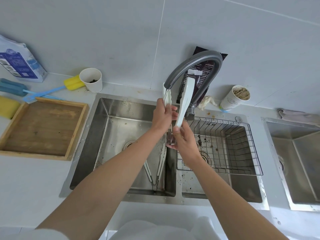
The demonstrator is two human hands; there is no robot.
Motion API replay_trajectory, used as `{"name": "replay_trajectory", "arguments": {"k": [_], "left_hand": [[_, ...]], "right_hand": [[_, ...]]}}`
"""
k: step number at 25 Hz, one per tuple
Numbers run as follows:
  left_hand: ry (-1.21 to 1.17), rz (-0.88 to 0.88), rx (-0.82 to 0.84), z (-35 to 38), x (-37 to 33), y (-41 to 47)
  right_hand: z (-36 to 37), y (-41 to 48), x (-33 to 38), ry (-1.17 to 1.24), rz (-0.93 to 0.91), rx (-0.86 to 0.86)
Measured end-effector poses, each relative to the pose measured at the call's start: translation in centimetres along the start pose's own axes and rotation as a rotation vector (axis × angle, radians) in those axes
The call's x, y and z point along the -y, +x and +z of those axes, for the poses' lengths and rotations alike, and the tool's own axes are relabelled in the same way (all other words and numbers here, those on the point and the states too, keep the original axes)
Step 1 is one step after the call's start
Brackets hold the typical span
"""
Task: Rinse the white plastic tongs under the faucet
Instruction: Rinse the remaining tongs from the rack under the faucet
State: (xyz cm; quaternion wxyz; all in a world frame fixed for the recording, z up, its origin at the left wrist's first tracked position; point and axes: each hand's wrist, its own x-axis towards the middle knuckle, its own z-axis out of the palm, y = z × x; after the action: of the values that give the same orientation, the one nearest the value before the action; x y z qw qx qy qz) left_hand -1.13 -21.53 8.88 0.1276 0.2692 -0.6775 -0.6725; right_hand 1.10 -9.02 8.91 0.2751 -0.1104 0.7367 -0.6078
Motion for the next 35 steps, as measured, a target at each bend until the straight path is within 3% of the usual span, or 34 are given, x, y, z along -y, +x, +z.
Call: {"name": "replay_trajectory", "arguments": {"k": [9, 14, 23, 29, 35], "left_hand": [[-0.036, 0.018, -0.141, -0.4, -0.7, 1.5], [-0.027, 0.042, -0.060, 0.1, -0.3, 0.0], [-0.106, 0.072, -0.107, -0.8, -1.0, 1.6], [-0.122, 0.029, -0.043, -2.1, 1.8, -0.3], [-0.021, -0.066, 0.136, -4.5, 6.1, -3.5]], "right_hand": [[0.4, -1.9, -1.4, -0.040, -0.036, -0.005], [0.2, -0.6, -0.8, -0.013, -0.064, -0.025], [0.6, -2.1, -2.1, 0.003, -0.013, 0.010], [1.1, -0.9, -2.5, 0.112, 0.102, -0.033], [0.9, 0.5, -5.4, -0.146, 0.260, -0.062]]}}
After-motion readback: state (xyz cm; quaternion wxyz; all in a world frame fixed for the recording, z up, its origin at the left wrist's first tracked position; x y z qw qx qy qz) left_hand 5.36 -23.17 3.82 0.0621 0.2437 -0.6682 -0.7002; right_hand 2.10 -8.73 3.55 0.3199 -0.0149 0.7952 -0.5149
